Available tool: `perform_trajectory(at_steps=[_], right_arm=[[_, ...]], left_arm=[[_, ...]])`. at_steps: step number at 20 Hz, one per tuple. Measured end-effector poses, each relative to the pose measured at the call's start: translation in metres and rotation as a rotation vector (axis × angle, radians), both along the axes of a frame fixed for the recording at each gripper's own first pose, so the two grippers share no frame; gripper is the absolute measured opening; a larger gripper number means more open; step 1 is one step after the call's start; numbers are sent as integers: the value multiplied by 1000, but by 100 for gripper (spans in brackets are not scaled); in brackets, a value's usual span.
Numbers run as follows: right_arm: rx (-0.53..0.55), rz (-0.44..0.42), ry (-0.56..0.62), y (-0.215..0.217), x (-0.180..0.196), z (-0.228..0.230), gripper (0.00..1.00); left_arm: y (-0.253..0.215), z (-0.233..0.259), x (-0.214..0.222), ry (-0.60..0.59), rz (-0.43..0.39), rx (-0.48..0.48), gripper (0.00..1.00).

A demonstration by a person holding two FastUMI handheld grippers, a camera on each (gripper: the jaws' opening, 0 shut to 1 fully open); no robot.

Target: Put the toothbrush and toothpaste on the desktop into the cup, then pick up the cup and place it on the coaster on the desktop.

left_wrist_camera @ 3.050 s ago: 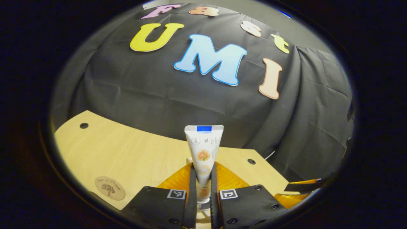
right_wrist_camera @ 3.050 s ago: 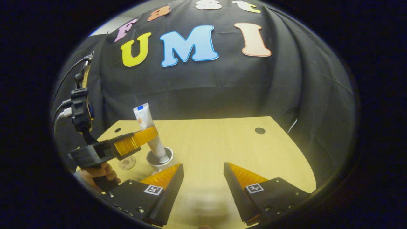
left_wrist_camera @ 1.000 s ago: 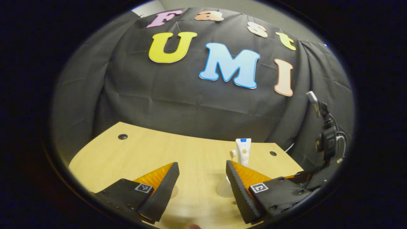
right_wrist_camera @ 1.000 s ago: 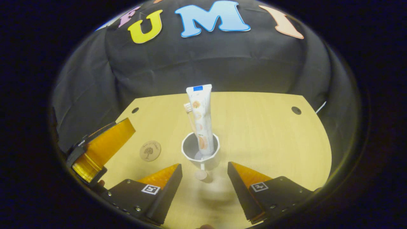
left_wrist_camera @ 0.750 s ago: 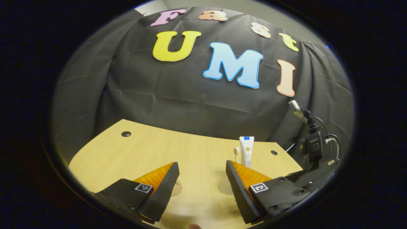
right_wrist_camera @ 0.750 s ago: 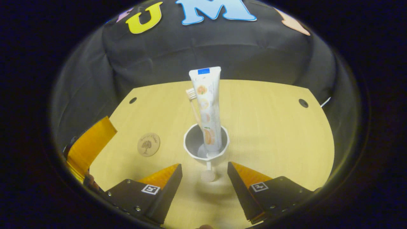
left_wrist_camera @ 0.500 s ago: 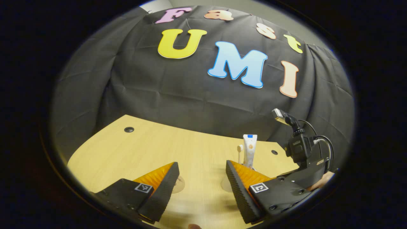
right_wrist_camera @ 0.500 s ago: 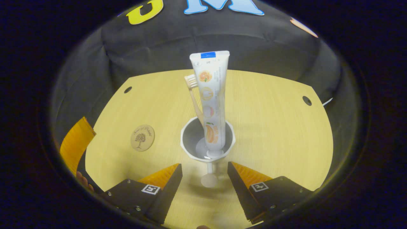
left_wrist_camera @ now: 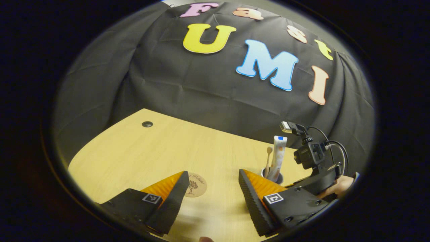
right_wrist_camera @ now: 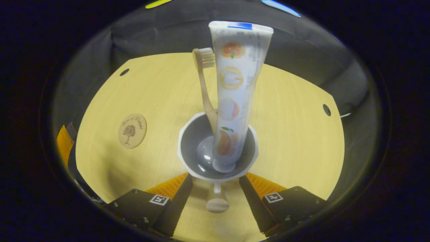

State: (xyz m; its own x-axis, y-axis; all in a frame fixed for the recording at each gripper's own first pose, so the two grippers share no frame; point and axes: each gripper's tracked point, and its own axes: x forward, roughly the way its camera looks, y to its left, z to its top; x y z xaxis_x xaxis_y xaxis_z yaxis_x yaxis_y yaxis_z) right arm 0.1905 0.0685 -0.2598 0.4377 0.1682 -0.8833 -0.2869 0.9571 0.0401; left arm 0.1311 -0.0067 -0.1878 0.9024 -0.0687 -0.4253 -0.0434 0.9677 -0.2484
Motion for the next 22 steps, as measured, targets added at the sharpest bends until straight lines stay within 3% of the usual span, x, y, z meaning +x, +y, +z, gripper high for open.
perform_trajectory(at_steps=[7, 10, 11, 14, 15, 16, 17, 22], right_arm=[[-6, -12, 46, 3, 6, -17, 83], [-9, -18, 59, 1, 7, -21, 69], [-4, -19, 67, 2, 6, -22, 60], [-19, -15, 79, 0, 1, -27, 52], [-8, -32, 87, 2, 0, -20, 27], [4, -34, 94, 3, 2, -26, 35], [6, -39, 94, 2, 2, -25, 30], [-13, -15, 69, 2, 2, -23, 29]], left_arm=[[15, -7, -2, 18, 27, 3, 95], [18, -7, -5, 23, 33, -1, 95], [19, -7, -5, 24, 36, -2, 95], [22, -10, -7, 29, 44, -5, 95], [23, -10, -7, 32, 46, -6, 95], [24, -12, -8, 34, 48, -9, 95], [26, -12, -9, 35, 53, -12, 95], [32, -10, -11, 36, 63, -17, 95]])
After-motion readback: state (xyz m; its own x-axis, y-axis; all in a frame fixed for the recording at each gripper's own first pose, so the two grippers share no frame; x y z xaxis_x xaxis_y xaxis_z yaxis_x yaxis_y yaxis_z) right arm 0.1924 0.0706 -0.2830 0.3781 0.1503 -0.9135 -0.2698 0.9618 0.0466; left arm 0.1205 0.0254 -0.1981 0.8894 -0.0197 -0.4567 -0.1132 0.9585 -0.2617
